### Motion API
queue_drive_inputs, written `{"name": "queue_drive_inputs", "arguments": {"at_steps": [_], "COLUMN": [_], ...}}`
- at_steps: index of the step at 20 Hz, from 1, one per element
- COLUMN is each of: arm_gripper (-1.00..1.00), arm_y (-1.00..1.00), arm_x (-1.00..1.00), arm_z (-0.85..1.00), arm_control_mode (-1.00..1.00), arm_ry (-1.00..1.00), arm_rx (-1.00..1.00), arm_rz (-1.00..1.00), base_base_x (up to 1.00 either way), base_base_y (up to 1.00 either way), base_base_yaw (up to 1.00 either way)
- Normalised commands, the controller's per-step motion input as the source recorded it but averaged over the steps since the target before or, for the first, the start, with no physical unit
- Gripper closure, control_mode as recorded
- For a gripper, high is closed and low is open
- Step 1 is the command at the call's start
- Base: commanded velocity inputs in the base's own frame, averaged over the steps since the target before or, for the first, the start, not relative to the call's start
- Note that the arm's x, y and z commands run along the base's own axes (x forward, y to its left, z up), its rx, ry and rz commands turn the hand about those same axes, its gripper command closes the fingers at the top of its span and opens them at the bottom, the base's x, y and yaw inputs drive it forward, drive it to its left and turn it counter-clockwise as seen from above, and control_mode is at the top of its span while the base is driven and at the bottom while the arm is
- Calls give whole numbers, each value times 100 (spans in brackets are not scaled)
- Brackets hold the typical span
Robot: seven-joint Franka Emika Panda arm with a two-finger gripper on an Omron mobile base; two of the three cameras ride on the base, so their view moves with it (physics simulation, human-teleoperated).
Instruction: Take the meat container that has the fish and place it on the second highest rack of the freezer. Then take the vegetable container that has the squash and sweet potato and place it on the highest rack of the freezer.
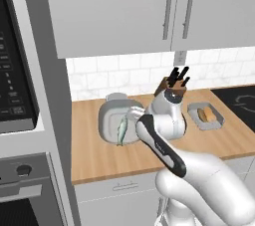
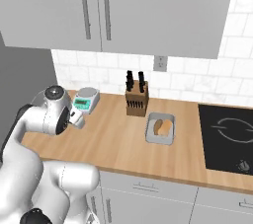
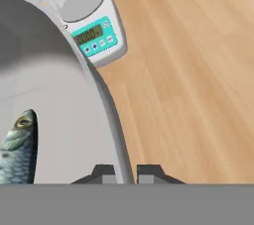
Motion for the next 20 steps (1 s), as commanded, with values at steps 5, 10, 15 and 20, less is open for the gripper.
{"name": "queue_drive_inputs", "arguments": {"at_steps": [5,10,15,20], "arm_gripper": [100,100,100,100], "arm_y": [-34,-53,-16,0], "arm_x": [0,0,3,0], "arm_z": [79,56,11,0], "arm_control_mode": [-100,-100,-100,100], "arm_ry": [1,19,13,0], "arm_rx": [4,5,1,0], "arm_rz": [-13,-8,-2,0], "base_base_x": [0,0,0,-89], "base_base_y": [0,0,0,0], "base_base_yaw": [0,0,0,0]}}
